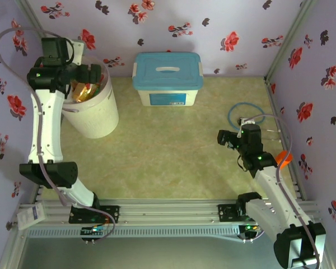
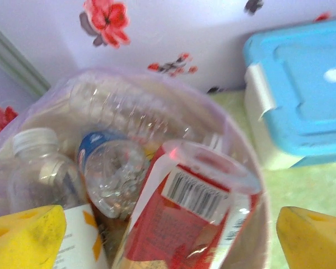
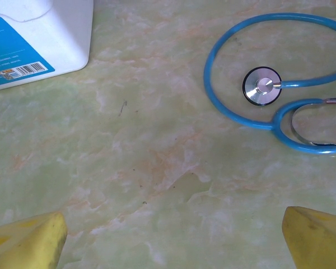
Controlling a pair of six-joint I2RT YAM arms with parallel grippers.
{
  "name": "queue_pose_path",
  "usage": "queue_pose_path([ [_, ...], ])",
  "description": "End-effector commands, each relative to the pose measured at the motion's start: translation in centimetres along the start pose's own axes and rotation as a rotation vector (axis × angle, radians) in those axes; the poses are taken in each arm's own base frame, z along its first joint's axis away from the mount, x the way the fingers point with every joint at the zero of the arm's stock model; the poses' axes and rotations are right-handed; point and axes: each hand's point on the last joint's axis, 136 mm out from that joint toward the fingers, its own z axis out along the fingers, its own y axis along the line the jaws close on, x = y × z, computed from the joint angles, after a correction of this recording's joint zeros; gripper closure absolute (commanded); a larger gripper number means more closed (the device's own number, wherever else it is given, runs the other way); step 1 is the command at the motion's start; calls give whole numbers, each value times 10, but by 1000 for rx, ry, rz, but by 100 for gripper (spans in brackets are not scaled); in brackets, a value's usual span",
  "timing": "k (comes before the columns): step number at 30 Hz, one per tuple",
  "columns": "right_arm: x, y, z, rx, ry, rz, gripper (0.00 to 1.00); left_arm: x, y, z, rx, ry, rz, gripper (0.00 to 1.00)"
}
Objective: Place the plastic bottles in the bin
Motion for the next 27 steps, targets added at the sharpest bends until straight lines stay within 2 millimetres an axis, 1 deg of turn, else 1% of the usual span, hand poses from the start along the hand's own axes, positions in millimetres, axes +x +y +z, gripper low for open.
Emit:
queue_pose_path([
  [1, -8, 1, -2, -9, -26, 28, 1, -20, -9, -6, 65, -86, -73, 9],
  [3, -8, 1, -2, -8, -25, 25, 1, -17, -7, 6, 64, -65, -104, 14],
  [5, -7, 0, -3, -5, -26, 24, 1, -12, -8, 17, 67, -41, -132, 21],
  [7, -7, 0, -3, -3, -27, 24, 1, -13, -6, 26, 61, -46, -185, 26],
  [9, -6, 0, -3, -2, -24, 24, 1, -8, -2, 32, 38, -31, -208, 34],
  [12, -5, -2, -4, 2, -26, 24, 1, 8, 5, 40, -13, 8, -218, 40],
  [17, -6, -3, -4, 8, -30, 19, 1, 34, 16, 43, -90, 59, -205, 43],
  [22, -6, -2, -4, 6, -29, 22, 1, 51, 24, 45, -116, 74, -234, 45],
  [25, -7, -2, -5, 3, -31, 22, 1, 49, 23, 45, -109, 65, -240, 45],
  [27, -7, -2, -5, 4, -31, 23, 1, 43, 20, 42, -91, 49, -241, 43],
])
